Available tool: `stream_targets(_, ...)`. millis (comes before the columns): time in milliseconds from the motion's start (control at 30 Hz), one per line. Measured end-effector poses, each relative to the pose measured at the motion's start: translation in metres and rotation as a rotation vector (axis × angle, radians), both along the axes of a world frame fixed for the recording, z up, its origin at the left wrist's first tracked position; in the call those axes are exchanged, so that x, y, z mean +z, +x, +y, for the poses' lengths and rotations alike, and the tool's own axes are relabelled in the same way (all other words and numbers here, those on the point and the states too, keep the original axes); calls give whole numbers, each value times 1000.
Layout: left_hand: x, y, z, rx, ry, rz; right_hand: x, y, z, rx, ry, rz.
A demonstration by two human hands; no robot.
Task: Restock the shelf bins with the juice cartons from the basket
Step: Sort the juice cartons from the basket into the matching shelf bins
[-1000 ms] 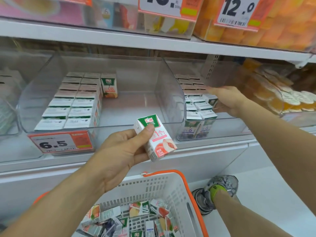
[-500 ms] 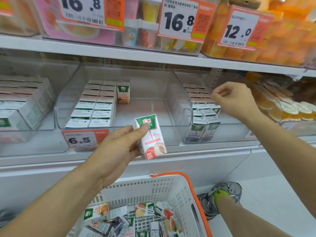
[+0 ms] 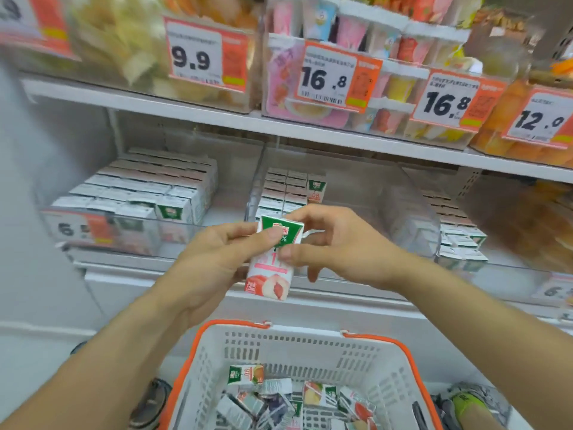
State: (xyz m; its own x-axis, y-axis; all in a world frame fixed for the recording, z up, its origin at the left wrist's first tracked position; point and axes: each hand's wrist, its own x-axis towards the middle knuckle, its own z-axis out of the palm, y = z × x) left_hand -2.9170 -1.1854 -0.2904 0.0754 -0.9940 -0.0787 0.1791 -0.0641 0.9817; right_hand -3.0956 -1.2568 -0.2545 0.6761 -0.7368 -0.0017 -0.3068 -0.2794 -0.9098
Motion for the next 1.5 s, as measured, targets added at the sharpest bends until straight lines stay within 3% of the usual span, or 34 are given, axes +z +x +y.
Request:
stream_targets(67,0,24,9,132,-43,-35,1,31,1,16,-24,8)
stream_targets(167,2,57,20,243,-148,-234,3,75,-1,-1,-122,24)
stream_targets(400,-20,151,18,554,-221,-723,4,156,-34,-83,-531,29)
stream_targets(533,-46,188,1,622,-192,-990,-13,189,-62,-132,-497,129)
stream_targets(633,-59,198,-10,626,-124,-1091,-31,208,-76,-157,-402,185)
stream_targets(1000,-65,196,-14,653,-80,-1090,-65,226,-74,-102,-138,228)
stream_targets(1200,-69,195,-15,652,-82,-1119,-65,225,-75,-148,-222,291)
stream_targets(1300,-68,192,-12,694,-156,-1117,-56,218,-65,-208,-419,283)
stream_targets(1400,-58,178,-3,782,-278,-1004,-49,193,-43,-245,-602,138)
stream_targets(1500,-54,153,8,656,-266,-839,-57,148,-7,-203,-627,-47)
